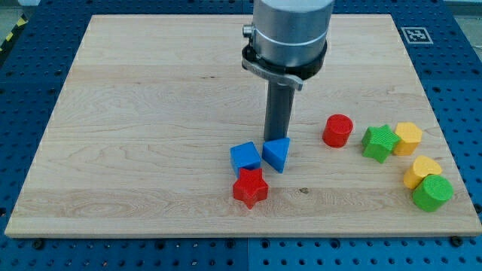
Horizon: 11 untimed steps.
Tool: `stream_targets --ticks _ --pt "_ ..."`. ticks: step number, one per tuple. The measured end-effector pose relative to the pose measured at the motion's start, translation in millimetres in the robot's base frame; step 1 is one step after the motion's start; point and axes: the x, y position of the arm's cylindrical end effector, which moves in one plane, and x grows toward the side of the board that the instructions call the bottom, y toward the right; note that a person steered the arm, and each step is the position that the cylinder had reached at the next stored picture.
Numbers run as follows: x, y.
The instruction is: Move the green star up a bit
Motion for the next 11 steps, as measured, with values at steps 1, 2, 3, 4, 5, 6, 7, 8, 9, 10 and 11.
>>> stream_targets --ticks 1,2,3,4,5,6,7,8,9,10,11 --pt "5 0" --pt "-4 24" --pt "2 51" --pt "11 73" --pt "26 102" --pt "40 121" --pt "40 122" --pt "40 134" --pt "38 140" --pt "29 140" --pt "14 140"
